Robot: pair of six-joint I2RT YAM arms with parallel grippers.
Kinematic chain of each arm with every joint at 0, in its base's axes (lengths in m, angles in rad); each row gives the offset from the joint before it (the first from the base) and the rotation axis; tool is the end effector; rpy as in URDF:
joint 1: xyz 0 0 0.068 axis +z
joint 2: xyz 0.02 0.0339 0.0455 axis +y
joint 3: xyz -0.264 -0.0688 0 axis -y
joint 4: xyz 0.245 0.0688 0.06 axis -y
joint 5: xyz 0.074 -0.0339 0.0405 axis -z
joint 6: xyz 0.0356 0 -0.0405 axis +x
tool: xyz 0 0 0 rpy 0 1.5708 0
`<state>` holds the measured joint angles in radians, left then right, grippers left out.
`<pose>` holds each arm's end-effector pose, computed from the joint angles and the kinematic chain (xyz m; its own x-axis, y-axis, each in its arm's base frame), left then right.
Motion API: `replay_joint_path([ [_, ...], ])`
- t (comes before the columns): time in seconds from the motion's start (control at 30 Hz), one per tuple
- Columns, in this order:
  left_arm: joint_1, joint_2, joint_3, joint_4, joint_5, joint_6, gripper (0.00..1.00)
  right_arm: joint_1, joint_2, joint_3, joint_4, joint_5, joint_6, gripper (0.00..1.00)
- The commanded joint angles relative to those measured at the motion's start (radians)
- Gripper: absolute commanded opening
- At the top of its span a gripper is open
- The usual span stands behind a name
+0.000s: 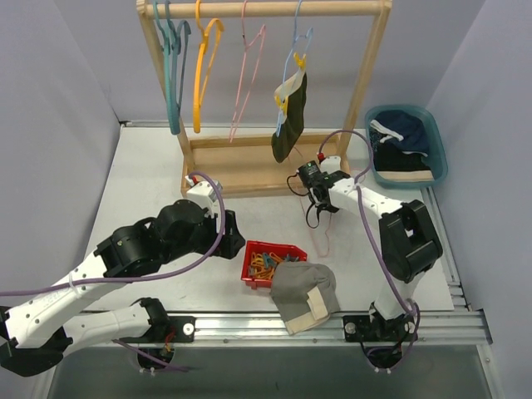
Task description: Remove the underwear clipped to the hanger
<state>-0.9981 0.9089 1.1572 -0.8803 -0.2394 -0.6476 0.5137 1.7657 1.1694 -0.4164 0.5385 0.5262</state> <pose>0.0982 -0.1367 0.3760 -0.6853 -0.0186 -0.7280 0.3754 0.8476 -0.3750 0.3250 0.1624 0.1959 -0.7319 0.0821 -0.6764 0.2108 0.9713 -0.1102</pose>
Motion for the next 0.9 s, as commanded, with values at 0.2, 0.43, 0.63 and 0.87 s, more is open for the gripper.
replay_joint_path([
  [0.2,0.007,0.004,0.007,0.003,-0.003,-0.011,0.94,-0.021,-0.217,-0.043,0.031,0.028,-0.022,1.0],
  [0.43,0.015,0.012,0.019,-0.016,-0.02,0.002,0.94,0.101,-0.625,-0.21,-0.096,-0.236,0.032,1.0],
  [0.63,0.023,-0.008,0.009,-0.006,-0.04,0.009,0.94,0.405,-0.911,-0.431,-0.168,-0.449,0.312,1.0],
  [0.87,0.023,-0.002,0.009,0.003,-0.029,0.009,0.94,0.767,-0.893,-0.482,-0.343,-0.327,0.606,1.0],
])
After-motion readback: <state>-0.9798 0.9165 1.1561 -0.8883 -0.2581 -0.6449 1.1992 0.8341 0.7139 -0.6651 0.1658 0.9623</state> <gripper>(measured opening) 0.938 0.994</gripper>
